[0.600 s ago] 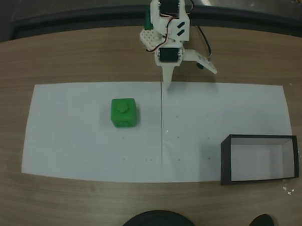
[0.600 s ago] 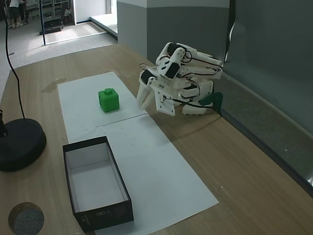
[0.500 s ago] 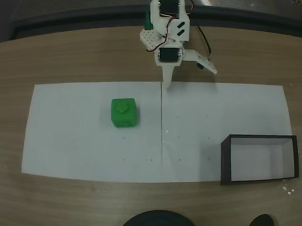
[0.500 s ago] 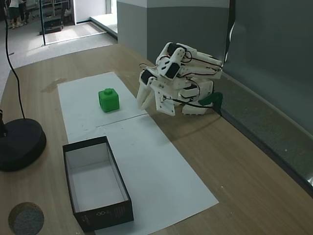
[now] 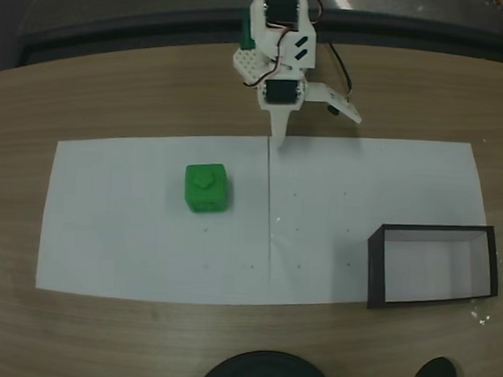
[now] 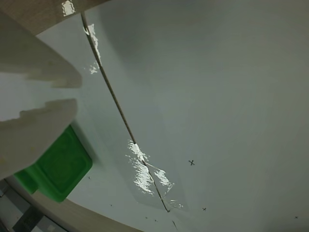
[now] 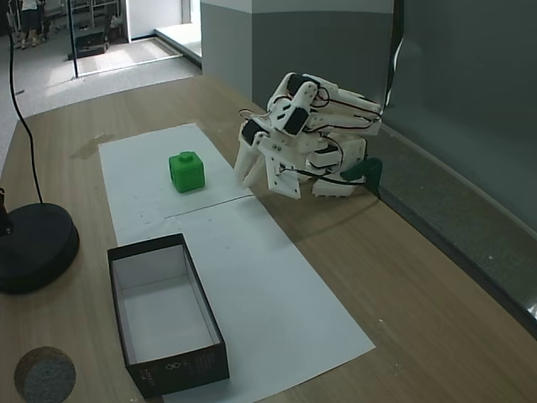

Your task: Grab a green square and put it in the box.

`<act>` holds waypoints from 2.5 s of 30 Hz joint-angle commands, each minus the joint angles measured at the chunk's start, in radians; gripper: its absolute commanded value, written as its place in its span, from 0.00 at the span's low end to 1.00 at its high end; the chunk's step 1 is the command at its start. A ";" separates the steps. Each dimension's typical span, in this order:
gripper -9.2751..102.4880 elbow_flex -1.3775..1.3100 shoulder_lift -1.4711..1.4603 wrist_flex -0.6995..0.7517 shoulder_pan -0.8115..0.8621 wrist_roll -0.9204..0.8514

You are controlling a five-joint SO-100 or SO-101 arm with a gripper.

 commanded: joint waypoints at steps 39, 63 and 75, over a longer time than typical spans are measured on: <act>0.08 -0.052 0.021 0.008 0.002 0.003; 0.08 -0.038 0.021 -0.388 0.215 -0.008; 0.28 -0.290 -0.084 -0.224 0.230 -0.015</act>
